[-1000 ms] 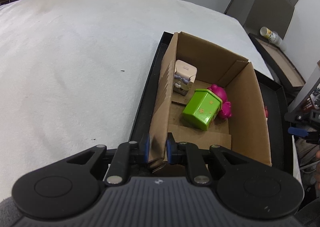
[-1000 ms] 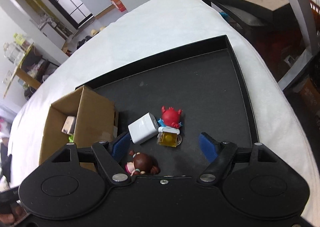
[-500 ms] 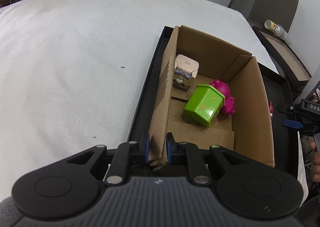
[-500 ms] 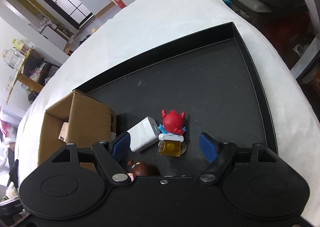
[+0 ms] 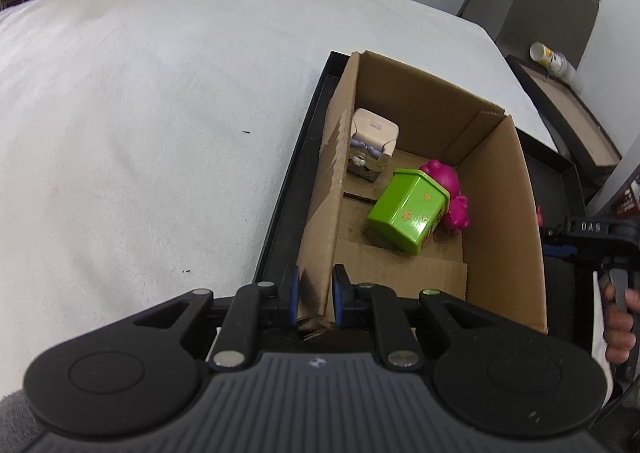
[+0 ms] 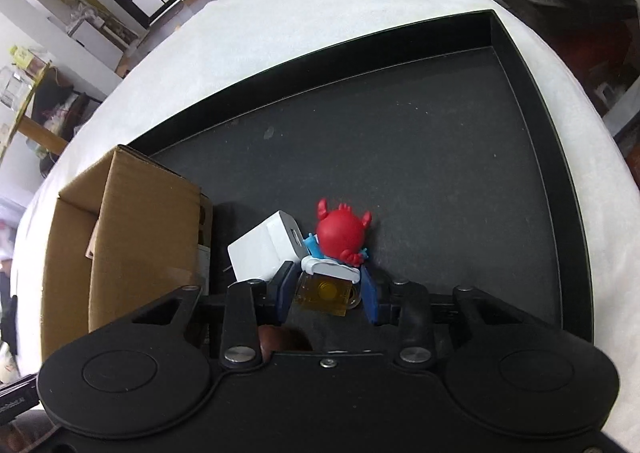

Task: Organize rigid objects
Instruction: 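Move the right gripper to the red devil figure on the amber cup, then close the right gripper on the amber cup with the red figure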

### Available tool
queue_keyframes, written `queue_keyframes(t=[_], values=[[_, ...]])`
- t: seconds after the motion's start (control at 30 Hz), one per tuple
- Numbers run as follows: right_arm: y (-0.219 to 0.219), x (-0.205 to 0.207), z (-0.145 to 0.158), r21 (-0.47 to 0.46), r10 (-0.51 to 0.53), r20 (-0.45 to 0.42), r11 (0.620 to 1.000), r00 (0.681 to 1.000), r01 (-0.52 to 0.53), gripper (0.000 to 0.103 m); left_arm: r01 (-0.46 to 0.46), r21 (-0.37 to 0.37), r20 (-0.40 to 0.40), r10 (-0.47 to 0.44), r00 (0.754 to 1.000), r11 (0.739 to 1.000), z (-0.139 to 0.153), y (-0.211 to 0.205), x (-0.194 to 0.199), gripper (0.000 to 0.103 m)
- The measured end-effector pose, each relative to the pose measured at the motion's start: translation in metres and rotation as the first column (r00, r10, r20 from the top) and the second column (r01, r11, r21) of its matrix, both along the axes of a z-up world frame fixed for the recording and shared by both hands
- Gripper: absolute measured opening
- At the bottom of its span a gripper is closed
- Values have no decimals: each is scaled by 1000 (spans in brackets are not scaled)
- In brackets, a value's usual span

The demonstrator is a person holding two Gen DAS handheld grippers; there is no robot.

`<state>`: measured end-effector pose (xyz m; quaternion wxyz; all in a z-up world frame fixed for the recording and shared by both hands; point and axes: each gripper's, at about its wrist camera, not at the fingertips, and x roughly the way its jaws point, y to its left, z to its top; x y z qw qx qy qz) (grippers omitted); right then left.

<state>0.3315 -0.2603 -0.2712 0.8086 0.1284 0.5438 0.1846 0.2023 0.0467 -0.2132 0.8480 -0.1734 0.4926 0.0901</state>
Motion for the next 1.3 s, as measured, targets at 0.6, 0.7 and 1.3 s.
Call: queue_keyframes(t=[0.6,0.7,1.3], values=[[-28,-34,19,51,-60,-38,997,997,62,32,9,1,37,-9,999,1000,9,2,-13,16],[-26,-34,24,46,-64,-36,997,997,66,32,15,-6,46,-14,999,1000,10,4,-15,16],[14,-37,70,22,39,22,999,999,-40,32,31,-55,63,-28,998,998,4,11,-15,15]])
